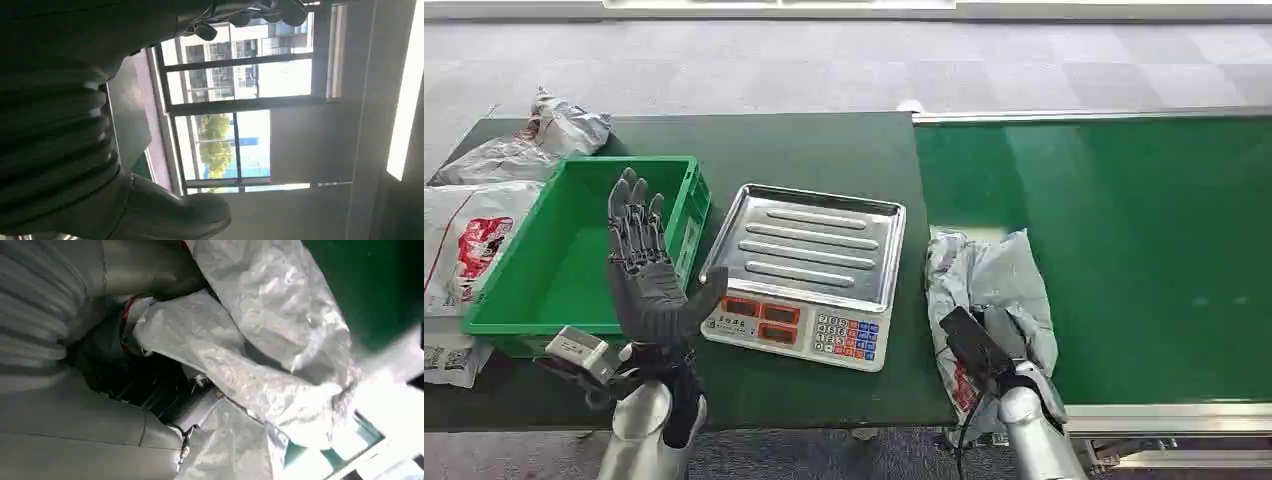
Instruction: Moved the parcel from conveyor to table for the left to box.
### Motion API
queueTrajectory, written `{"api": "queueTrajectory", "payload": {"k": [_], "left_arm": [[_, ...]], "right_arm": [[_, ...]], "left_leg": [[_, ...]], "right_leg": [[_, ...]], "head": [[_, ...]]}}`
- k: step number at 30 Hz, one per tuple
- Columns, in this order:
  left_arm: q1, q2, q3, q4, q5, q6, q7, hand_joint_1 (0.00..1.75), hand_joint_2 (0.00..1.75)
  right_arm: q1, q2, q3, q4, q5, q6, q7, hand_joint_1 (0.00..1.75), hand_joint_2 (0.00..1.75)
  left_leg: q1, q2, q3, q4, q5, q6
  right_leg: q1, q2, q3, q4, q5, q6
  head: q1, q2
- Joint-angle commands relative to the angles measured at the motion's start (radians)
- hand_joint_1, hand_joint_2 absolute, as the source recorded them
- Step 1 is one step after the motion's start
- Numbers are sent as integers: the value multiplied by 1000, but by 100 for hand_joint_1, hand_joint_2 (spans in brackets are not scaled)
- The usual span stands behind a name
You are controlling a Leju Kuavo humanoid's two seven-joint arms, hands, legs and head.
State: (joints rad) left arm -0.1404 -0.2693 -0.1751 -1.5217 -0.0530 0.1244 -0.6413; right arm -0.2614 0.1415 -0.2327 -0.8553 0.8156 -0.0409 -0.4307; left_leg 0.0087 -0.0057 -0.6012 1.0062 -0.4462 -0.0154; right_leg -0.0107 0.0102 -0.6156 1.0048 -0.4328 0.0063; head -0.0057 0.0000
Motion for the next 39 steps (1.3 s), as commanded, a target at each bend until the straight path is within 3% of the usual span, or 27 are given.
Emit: {"api": "queueTrajectory", "payload": {"k": [1,7,16,17,19,21,22,23,25,32,39], "left_arm": [[-58,7,11,89,7,-25,4,0,175],[-73,4,-23,126,15,-6,-5,0,175],[-65,5,-30,115,30,14,-4,0,175],[-71,3,-36,123,35,20,-3,0,175],[-88,1,-39,151,57,34,-9,0,175],[-99,6,-40,168,67,39,-15,0,175],[-105,3,-35,183,86,35,-14,0,175],[-120,0,-30,211,109,38,-22,0,175],[-144,-9,-15,241,138,48,-39,0,175],[-154,-17,42,206,197,90,-37,0,175],[-142,-35,130,153,247,134,-43,0,175]], "right_arm": [[168,140,2,-752,-349,-282,-227,175,175],[170,138,175,-943,-268,-486,-229,175,175],[131,140,238,-857,-266,-617,-224,175,175],[112,133,268,-831,-327,-618,-231,175,175],[34,93,362,-721,-329,-475,-176,175,175],[-23,111,382,-642,-320,-499,-175,175,175],[-58,89,430,-599,-321,-414,-172,175,175],[-129,95,474,-513,-305,-332,-156,175,175],[-245,134,503,-369,-281,-304,-131,175,175],[-377,190,515,-206,-266,-308,-80,175,175],[-418,205,496,-58,-274,-345,-92,175,175]], "left_leg": [[-1,0,0,1,-1,0],[-1,-1,0,1,-1,0],[0,0,1,-1,0,0],[0,1,3,-2,0,0],[0,2,3,-2,0,0],[0,5,3,-1,-1,0],[0,6,2,-1,-1,0],[0,7,3,-2,-1,0],[0,10,5,-3,1,0],[1,5,3,-1,4,0],[1,2,3,-2,4,-1]], "right_leg": [[-1,-2,0,3,-3,-1],[-1,-3,0,2,-2,-1],[0,-1,2,-1,-1,0],[0,-1,3,-1,-1,-1],[0,0,3,-2,0,-1],[0,4,2,-1,1,0],[0,5,2,-1,1,0],[0,6,3,-2,2,-1],[0,9,2,-2,3,-2],[1,4,1,0,3,-2],[1,2,3,-1,3,-2]], "head": [[0,0],[0,0],[0,0],[0,0],[0,0],[0,0],[0,0],[0,0],[0,0],[0,0],[0,0]]}}
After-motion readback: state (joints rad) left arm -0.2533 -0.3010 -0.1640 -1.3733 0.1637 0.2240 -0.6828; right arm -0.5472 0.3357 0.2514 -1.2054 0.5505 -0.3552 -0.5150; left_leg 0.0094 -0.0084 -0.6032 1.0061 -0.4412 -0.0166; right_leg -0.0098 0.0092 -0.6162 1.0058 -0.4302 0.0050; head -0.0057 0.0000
